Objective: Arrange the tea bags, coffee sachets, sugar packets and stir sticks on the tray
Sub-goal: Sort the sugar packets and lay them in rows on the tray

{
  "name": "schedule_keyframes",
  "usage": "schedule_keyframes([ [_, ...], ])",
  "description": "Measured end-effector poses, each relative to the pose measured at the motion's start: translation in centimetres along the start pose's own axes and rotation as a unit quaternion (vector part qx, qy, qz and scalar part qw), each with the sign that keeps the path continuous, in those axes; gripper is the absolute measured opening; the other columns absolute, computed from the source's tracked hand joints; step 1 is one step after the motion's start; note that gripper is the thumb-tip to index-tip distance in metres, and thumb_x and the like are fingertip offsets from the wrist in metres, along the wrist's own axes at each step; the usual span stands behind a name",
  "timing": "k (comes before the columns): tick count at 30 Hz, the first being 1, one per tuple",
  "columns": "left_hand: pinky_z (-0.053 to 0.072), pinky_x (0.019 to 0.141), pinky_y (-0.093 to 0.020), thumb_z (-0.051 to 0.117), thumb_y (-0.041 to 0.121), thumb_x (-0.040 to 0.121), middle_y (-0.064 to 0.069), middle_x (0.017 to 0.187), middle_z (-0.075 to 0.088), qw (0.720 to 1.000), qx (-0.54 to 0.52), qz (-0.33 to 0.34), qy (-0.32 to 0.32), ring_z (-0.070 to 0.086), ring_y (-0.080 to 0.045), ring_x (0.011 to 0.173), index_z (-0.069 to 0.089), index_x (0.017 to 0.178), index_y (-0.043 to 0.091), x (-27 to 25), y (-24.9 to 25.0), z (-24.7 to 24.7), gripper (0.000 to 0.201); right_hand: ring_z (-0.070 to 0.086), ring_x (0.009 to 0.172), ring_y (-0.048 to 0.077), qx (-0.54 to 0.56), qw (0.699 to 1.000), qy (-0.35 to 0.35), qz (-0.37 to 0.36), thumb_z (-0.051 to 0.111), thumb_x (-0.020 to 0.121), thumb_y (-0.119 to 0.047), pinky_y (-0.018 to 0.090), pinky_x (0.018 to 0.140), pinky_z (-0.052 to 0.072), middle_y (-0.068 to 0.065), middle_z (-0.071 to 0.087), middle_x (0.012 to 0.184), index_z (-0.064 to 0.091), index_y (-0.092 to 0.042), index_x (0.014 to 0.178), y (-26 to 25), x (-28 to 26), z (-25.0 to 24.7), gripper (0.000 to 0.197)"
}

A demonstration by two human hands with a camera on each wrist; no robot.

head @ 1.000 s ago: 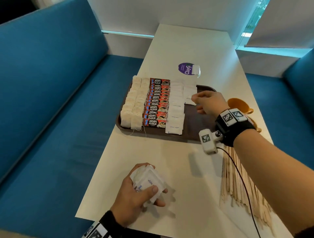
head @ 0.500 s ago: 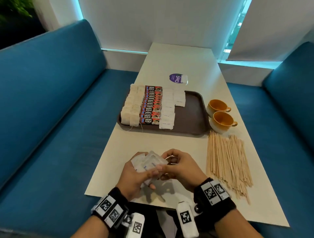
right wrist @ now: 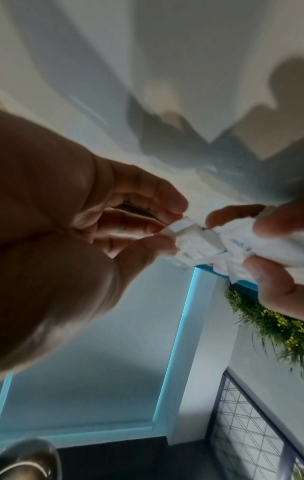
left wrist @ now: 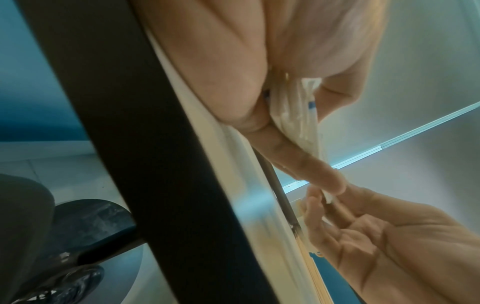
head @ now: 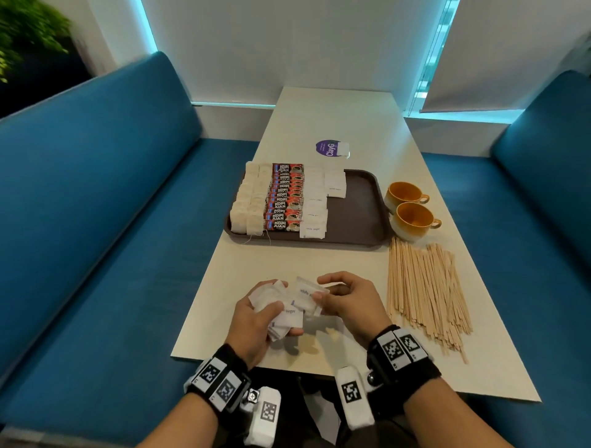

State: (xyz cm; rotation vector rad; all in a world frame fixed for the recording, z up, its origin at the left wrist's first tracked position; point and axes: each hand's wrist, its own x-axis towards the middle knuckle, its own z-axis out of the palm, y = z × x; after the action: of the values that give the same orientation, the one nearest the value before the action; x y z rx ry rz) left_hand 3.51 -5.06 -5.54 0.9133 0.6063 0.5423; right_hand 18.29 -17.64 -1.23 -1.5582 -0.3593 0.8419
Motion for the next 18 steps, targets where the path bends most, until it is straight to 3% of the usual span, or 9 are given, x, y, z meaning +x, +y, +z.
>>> schedule_keyframes([
  [3, 0.06, 0.054, -0.044, 0.064, 0.003, 0.08, -0.033, 0.116, 0.063, 0.999, -0.015, -0.009, -0.033, 0.07, -0.042, 0.086, 0.056, 0.127, -0.003, 0.04, 0.19, 0.26, 0.048, 0.069, 0.07, 0.034, 0.027, 0.999, -0.025, 0.008, 0.08, 0.08, 0.006, 0.042, 0.061, 0.062, 0.025, 0.067, 0.083, 0.061, -0.001, 0.103, -0.07, -0.12, -0.05, 0.03],
  [7, 0.058, 0.049, -0.038, 0.078, 0.023, 0.077, -0.025, 0.105, 0.066, 0.997, -0.026, -0.032, -0.06, 0.068, -0.036, 0.078, 0.06, 0.122, 0.004, 0.09, 0.55, 0.38, 0.052, 0.065, 0.064, 0.036, -0.03, 0.998, -0.052, 0.007, 0.082, 0.078, 0.006, 0.037, 0.058, 0.058, 0.026, 0.066, 0.081, 0.055, -0.002, 0.1, -0.03, 0.23, 0.05, 0.036],
  [11, 0.059, 0.05, -0.036, 0.078, 0.002, 0.081, -0.023, 0.103, 0.071, 0.999, -0.01, -0.018, -0.028, 0.071, -0.035, 0.081, 0.06, 0.118, 0.001, 0.11, 0.57, 0.62, 0.041, 0.064, 0.063, 0.026, -0.029, 0.998, -0.038, -0.029, 0.084, 0.08, -0.003, 0.037, 0.06, 0.06, 0.017, 0.066, 0.08, 0.055, 0.0, 0.096, 0.05, 0.34, 0.57, 0.034],
  [14, 0.059, 0.052, -0.036, 0.072, 0.002, 0.081, -0.025, 0.106, 0.071, 1.0, -0.018, -0.013, -0.008, 0.072, -0.034, 0.08, 0.059, 0.121, 0.002, 0.16, 0.78, 0.67, 0.042, 0.067, 0.074, 0.027, -0.011, 0.997, -0.069, -0.035, 0.081, 0.081, 0.0, 0.042, 0.068, 0.062, 0.016, 0.065, 0.089, 0.064, -0.005, 0.092, 0.43, 0.17, 0.73, 0.021],
  [18, 0.059, 0.052, -0.036, 0.076, 0.01, 0.087, -0.029, 0.11, 0.069, 0.999, -0.035, -0.024, -0.021, 0.07, -0.036, 0.083, 0.06, 0.117, 0.004, 0.35, 0.83, 0.5, 0.035, 0.071, 0.073, 0.026, -0.034, 0.993, -0.102, -0.042, 0.079, 0.078, 0.011, 0.034, 0.075, 0.062, 0.013, 0.073, 0.087, 0.076, -0.003, 0.098, 0.51, -0.21, 0.6, 0.025],
])
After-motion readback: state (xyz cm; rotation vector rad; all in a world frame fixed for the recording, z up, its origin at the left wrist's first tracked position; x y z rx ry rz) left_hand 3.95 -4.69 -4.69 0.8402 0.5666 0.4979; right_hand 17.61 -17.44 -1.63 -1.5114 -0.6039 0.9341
